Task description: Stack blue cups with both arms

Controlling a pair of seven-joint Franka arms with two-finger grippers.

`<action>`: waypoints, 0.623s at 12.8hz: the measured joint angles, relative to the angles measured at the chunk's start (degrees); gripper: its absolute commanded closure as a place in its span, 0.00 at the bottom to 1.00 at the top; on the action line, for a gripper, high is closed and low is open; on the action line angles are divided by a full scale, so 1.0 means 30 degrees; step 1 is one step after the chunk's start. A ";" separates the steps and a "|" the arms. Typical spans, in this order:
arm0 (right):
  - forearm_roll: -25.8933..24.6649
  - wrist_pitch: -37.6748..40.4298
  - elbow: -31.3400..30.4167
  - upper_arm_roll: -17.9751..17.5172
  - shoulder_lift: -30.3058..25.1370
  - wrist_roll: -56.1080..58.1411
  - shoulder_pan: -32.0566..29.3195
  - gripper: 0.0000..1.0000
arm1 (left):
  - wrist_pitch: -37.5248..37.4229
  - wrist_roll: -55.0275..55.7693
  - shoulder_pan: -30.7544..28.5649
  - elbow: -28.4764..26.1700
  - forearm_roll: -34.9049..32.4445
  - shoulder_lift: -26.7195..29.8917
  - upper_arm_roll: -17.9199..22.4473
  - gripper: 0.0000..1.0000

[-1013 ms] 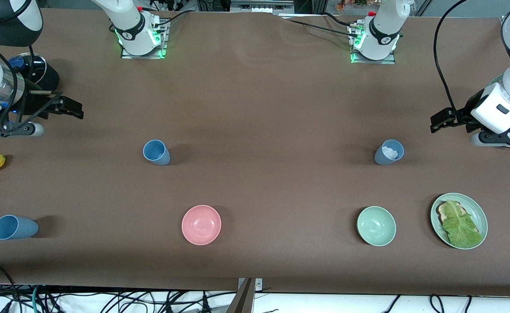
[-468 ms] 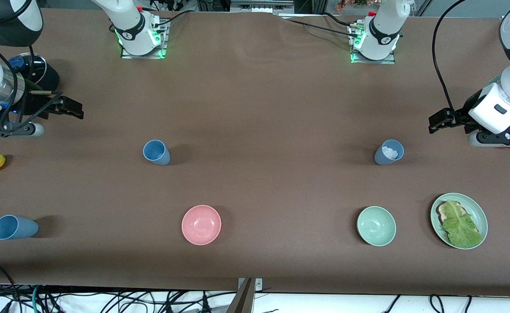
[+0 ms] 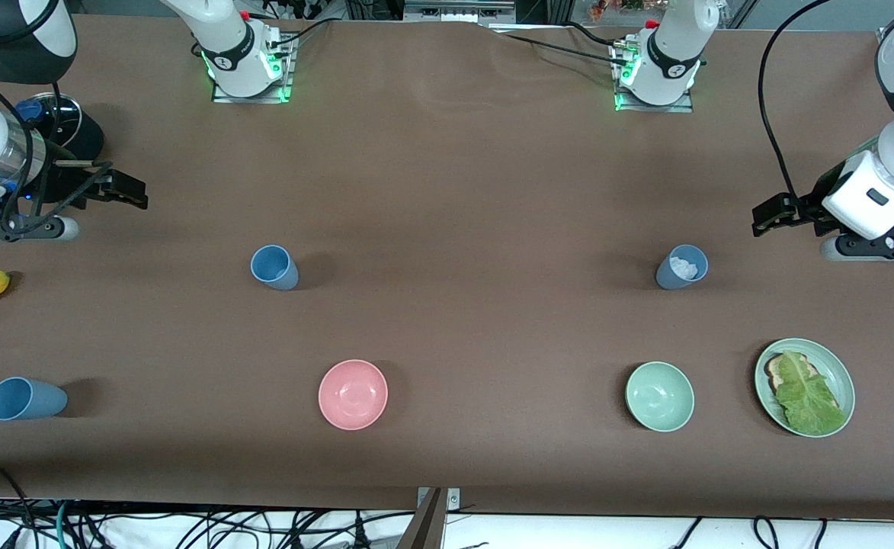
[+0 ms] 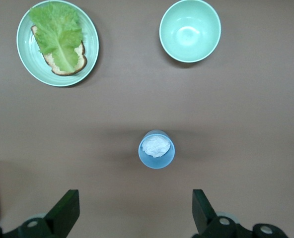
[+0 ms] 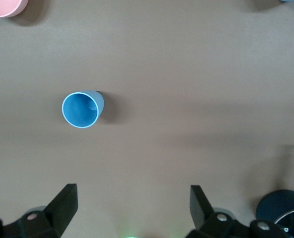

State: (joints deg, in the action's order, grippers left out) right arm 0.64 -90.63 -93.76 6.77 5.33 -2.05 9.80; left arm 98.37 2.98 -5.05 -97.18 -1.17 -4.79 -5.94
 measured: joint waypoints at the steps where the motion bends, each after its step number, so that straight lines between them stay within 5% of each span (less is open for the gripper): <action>1: 0.0001 0.0002 0.0000 -0.0001 0.0006 0.0000 0.0001 0.00 | 0.0000 0.0000 -0.0154 -0.0001 0.0000 -0.0154 0.0003 0.00; 8: 0.0013 0.0029 -0.0001 -0.0003 0.0007 0.0000 0.0005 0.00 | -0.0040 -0.0493 -0.0230 -0.0138 0.0000 -0.0612 -0.0139 0.00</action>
State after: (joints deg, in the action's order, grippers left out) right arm 0.68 -90.54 -93.76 6.76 5.35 -2.05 9.82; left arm 98.26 1.50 -5.74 -97.59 -1.17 -6.63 -6.36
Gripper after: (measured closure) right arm 0.000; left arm 0.000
